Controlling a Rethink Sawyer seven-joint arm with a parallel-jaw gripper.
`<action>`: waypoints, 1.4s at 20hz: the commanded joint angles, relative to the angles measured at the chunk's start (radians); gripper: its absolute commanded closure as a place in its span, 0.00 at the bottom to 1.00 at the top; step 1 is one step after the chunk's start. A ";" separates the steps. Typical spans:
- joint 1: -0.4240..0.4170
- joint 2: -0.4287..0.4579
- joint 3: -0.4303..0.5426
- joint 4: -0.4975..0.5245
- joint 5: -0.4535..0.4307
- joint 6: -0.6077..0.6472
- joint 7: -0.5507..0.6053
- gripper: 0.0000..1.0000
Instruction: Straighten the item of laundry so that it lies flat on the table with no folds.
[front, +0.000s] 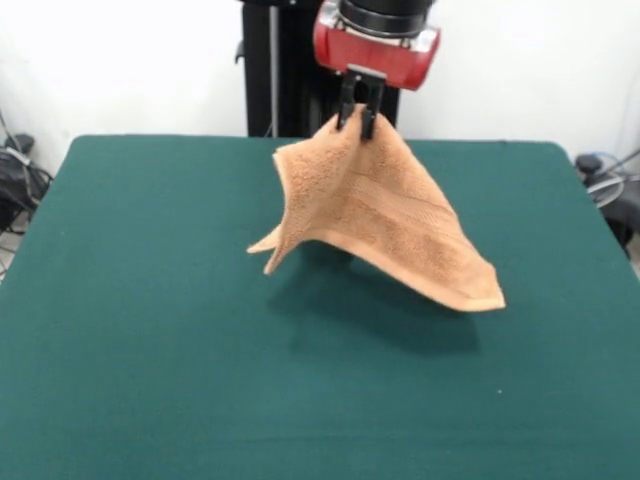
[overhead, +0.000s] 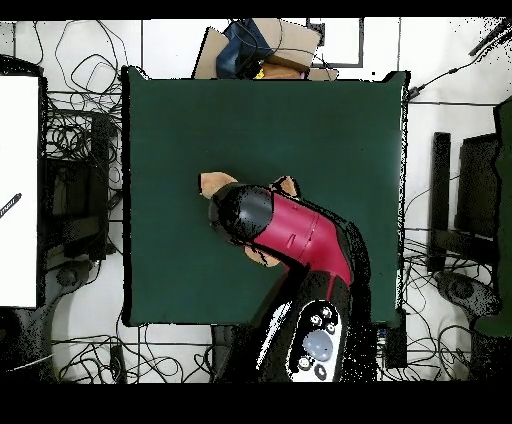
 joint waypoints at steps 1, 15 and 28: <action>-0.025 -0.046 0.140 0.060 -0.059 -0.030 -0.001 1.00; -0.020 -0.043 0.170 0.031 -0.079 -0.015 0.031 0.00; -0.008 -0.037 0.166 0.019 -0.084 -0.039 0.060 0.00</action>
